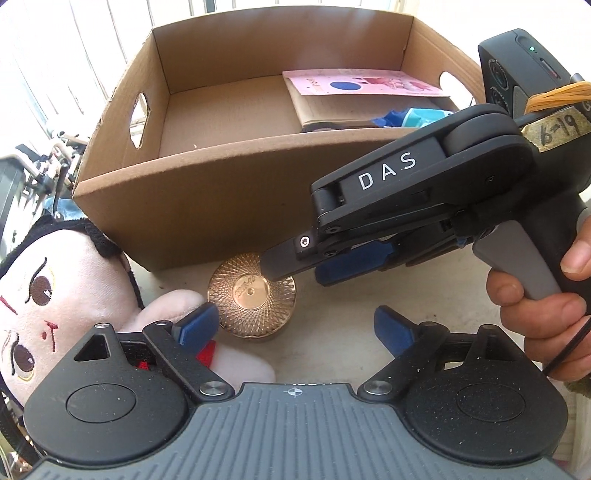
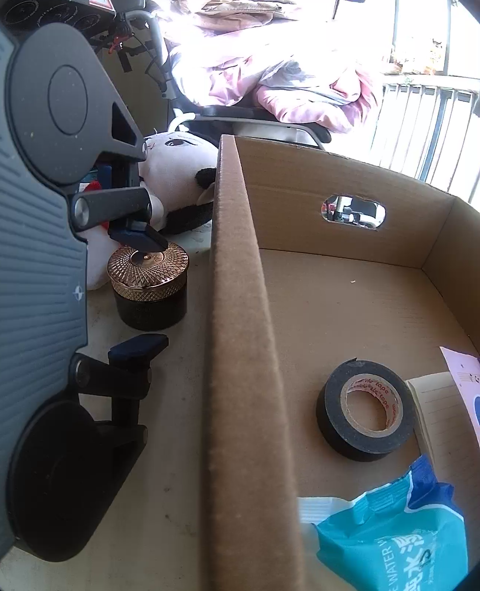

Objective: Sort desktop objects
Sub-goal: 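Move the right gripper to the copper round tin beside the doll, then close the right gripper on the copper tin's edge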

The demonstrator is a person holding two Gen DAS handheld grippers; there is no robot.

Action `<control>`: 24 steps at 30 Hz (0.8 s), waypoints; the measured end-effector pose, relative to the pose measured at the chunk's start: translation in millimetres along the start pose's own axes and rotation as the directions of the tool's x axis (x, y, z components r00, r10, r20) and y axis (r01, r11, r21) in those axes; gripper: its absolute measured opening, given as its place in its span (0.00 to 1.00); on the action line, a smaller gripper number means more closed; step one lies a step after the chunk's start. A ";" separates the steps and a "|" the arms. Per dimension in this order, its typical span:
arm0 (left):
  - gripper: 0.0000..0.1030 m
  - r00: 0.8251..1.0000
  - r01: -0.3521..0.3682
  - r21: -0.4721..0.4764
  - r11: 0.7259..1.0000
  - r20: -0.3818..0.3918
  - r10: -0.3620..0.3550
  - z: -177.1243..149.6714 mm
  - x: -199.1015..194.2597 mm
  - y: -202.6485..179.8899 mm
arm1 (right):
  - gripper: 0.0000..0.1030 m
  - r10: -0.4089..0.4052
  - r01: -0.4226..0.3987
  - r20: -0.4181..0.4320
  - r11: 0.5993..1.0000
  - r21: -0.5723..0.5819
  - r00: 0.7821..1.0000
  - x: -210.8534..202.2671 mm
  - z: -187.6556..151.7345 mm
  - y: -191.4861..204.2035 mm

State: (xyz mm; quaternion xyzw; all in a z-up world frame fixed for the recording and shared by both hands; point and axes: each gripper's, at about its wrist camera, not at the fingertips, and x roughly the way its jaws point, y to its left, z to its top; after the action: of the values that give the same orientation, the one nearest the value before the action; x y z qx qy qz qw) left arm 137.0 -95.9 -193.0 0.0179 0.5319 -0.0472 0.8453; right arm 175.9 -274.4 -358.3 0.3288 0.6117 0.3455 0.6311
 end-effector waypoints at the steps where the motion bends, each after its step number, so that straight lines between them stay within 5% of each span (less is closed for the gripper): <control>1: 0.90 1.000 0.004 -0.001 1.000 -0.005 -0.004 0.8 0.9 1.2 | 0.51 -0.001 0.001 -0.003 1.000 -0.010 1.000 1.4 1.1 0.9; 15: 1.00 0.993 -0.071 0.157 0.985 -0.087 0.086 -0.7 19.6 -16.5 | 0.61 0.028 -0.033 -0.058 0.995 -0.090 0.998 11.2 14.4 12.5; 24: 1.00 0.998 -0.025 0.147 0.989 -0.047 0.032 -3.2 14.1 -10.8 | 0.63 0.029 -0.035 -0.079 0.996 -0.081 0.996 7.2 13.6 9.0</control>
State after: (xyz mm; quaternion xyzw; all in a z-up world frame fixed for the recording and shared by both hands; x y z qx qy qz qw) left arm 139.1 -107.3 -206.9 0.0886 0.5474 -0.0735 0.8289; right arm 189.2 -263.3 -354.2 0.2987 0.6155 0.3931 0.6143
